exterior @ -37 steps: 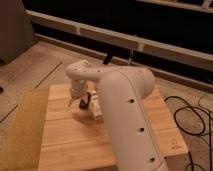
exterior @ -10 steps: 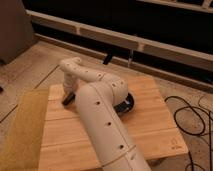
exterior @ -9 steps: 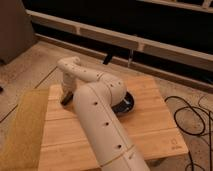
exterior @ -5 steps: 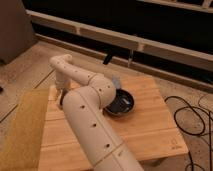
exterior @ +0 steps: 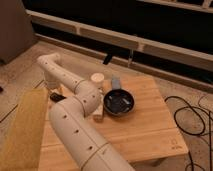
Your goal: Push the eraser across the table
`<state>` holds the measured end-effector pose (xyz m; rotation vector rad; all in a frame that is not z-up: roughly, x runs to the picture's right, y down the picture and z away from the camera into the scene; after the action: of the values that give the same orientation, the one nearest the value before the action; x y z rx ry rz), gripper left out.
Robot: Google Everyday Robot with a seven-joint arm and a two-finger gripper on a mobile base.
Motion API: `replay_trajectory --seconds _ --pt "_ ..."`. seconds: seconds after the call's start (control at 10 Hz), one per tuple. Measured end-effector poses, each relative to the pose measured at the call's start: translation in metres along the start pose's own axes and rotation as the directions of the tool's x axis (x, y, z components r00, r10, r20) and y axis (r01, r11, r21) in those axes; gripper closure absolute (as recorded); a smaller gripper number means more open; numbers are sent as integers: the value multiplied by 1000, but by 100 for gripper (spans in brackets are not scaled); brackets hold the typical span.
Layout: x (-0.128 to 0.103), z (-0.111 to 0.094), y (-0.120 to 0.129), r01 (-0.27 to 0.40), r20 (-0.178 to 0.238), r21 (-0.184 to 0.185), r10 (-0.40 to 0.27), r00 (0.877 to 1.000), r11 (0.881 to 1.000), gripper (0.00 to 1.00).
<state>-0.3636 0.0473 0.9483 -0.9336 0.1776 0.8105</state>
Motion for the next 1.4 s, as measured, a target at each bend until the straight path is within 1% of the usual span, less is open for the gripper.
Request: replay_trajectory --seconds 0.2,0.3,0.4,0.5,0.6,0.7,0.8,0.9,1.0,1.1,1.2,1.3,1.4 --pt "-12 -5 15 -6 33 -23 6 999 1000 35" --pt "-17 -7 19 -13 48 -30 14 999 999 35" --pt "-21 -9 22 -19 59 -30 21 998 999 35" --pt "-20 -12 12 -37 56 19 35 998 999 35" --pt "-17 -15 -1 -55 54 53 53 997 997 35" --pt "-7 -26 -36 -109 56 116 103 993 987 35" --pt "2 -35 -63 -150 65 155 142 988 976 35" --pt "13 -45 -92 -194 82 188 181 980 963 35" --pt "18 -49 -104 -212 94 190 198 976 959 35" --pt "22 -47 -108 -221 105 173 205 973 960 35" --pt "25 -40 -101 -211 104 154 197 975 965 35" --pt "27 -32 -92 -193 98 144 180 979 970 35" --pt "34 -22 -76 -166 83 135 156 984 977 35"
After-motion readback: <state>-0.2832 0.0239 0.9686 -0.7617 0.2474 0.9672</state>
